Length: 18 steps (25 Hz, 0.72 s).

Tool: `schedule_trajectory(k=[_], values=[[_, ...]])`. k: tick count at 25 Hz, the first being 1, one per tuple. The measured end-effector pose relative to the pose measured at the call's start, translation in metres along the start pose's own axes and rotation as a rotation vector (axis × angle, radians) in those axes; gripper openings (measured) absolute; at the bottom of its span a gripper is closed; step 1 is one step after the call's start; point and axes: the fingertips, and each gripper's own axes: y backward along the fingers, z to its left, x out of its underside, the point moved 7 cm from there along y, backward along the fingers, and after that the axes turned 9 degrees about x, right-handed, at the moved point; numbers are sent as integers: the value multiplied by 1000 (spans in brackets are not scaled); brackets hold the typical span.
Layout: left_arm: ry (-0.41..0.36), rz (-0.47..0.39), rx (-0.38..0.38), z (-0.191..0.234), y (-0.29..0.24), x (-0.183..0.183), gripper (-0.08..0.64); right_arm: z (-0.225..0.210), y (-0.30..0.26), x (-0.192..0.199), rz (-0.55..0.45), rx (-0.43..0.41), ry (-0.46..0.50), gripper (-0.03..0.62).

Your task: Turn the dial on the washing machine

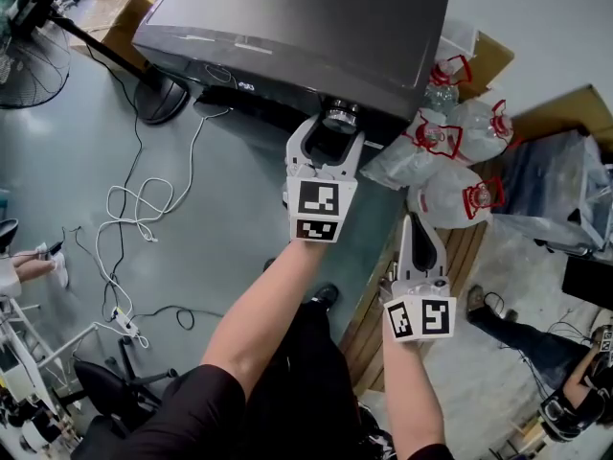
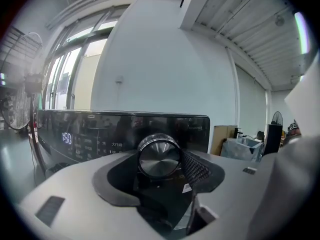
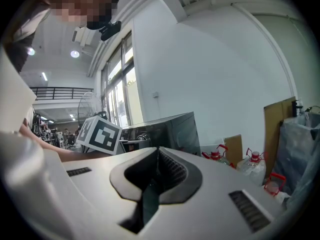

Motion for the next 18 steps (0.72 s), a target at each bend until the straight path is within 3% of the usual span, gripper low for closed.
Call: schedule_trajectory(k=[7,18], values=[[66,-18,24,4,1,1,273,5,2,3,2,-6,-13,25],[251,-57,74,7,2,0,273,9,6,1,-3,-11,-14,25]])
